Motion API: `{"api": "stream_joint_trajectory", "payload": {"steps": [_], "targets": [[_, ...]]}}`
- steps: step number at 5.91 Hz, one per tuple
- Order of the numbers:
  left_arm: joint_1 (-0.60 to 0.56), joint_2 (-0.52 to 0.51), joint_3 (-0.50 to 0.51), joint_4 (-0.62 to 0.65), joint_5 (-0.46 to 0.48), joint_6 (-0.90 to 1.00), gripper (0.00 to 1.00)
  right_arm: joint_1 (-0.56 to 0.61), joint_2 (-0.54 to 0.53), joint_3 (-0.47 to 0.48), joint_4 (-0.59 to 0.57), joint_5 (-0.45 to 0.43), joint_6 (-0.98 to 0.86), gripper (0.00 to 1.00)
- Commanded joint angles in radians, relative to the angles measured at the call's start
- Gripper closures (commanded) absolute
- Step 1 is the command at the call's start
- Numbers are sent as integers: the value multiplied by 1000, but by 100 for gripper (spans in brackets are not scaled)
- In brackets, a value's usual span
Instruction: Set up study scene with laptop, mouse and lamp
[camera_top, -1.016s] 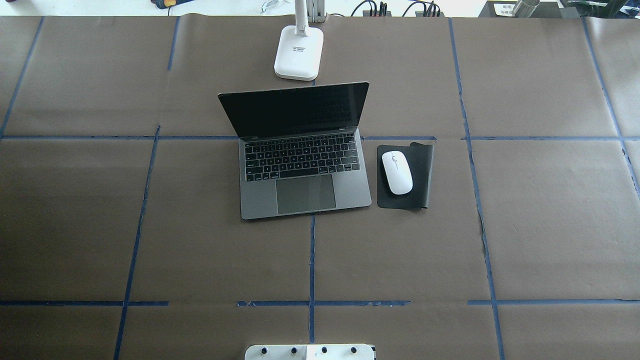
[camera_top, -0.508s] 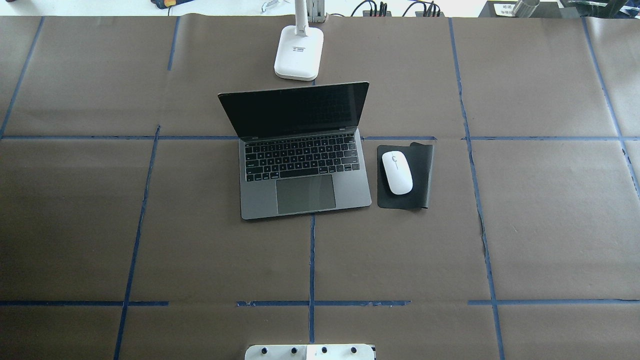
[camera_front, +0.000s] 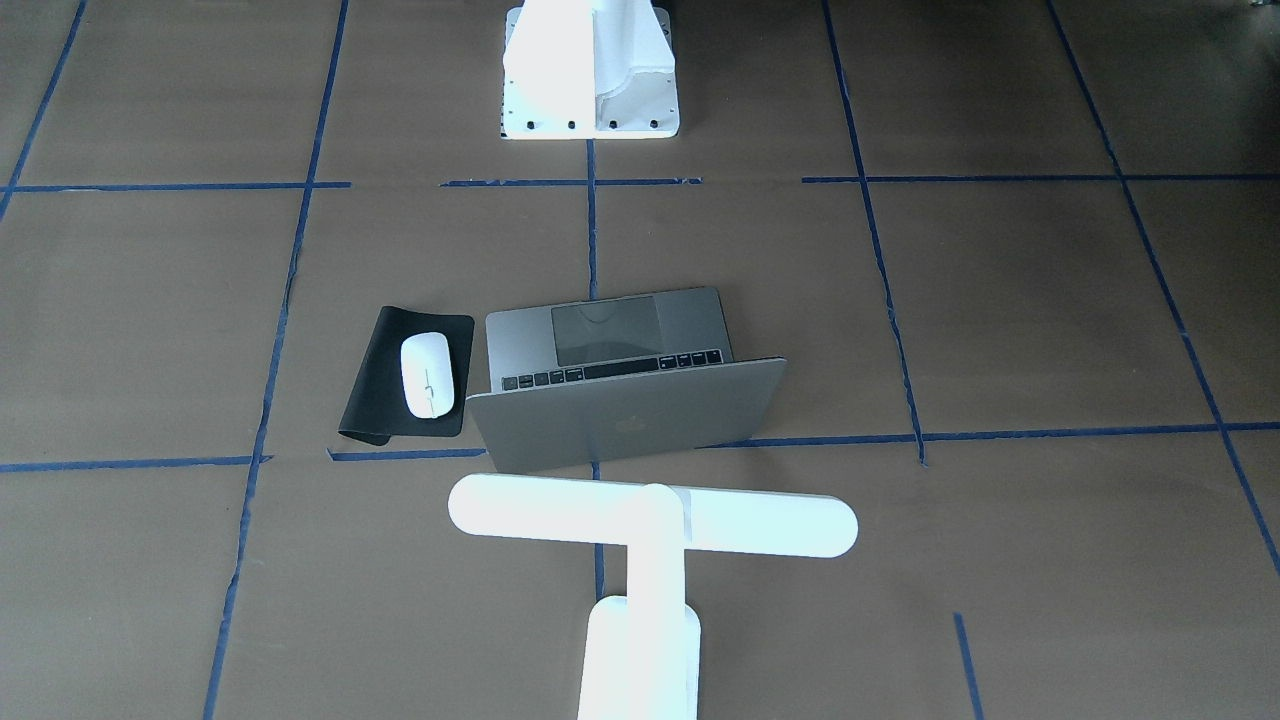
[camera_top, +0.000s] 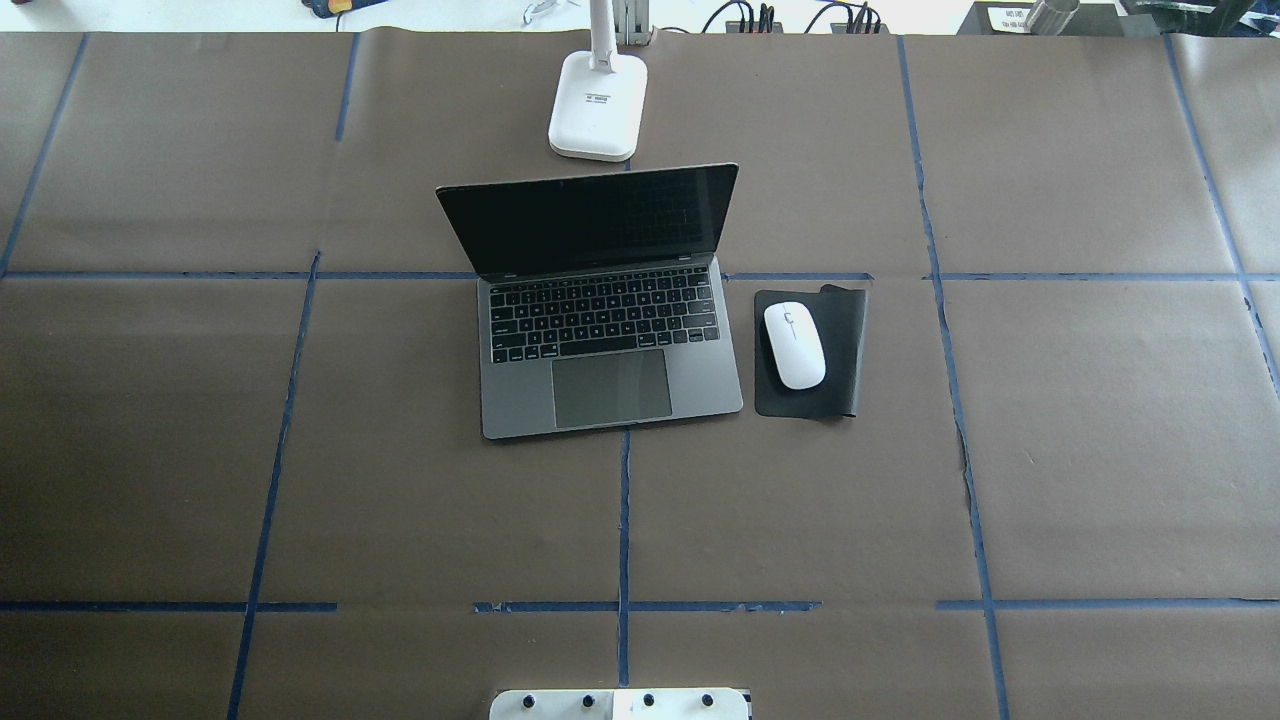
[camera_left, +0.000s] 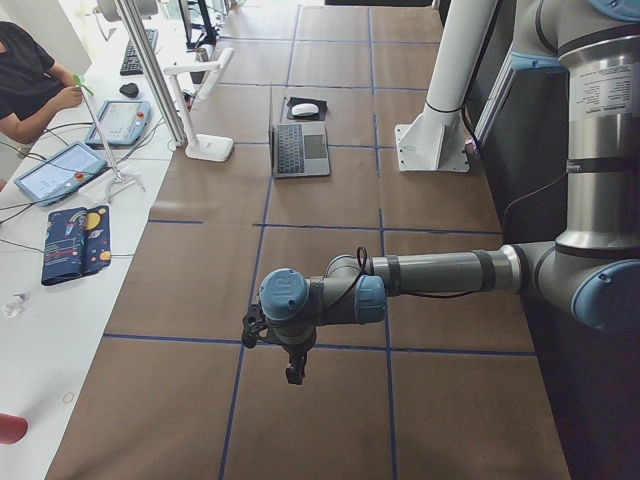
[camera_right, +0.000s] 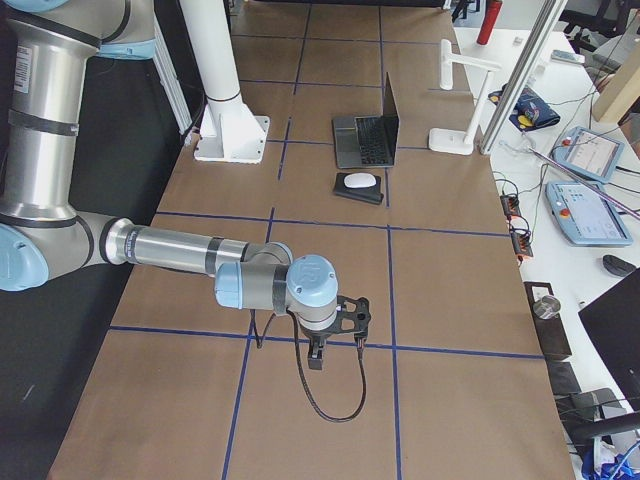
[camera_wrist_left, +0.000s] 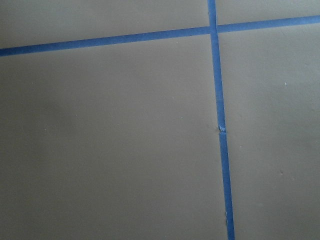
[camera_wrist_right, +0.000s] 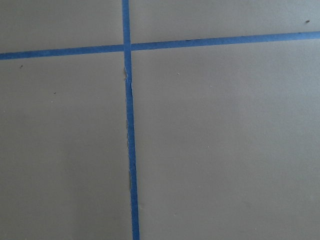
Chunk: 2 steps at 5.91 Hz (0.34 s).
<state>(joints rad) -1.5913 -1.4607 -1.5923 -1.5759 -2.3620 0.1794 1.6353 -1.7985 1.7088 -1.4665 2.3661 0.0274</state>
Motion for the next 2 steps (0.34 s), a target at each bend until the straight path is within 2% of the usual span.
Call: {"api": "stream_joint_trajectory", "payload": {"steps": [1, 2], "targets": [[-1, -1, 0, -1, 0, 0, 0, 0, 4, 0, 0, -1, 0, 0], [-1, 0, -1, -1, 0, 0, 0, 0, 4, 0, 0, 1, 0, 0]]}}
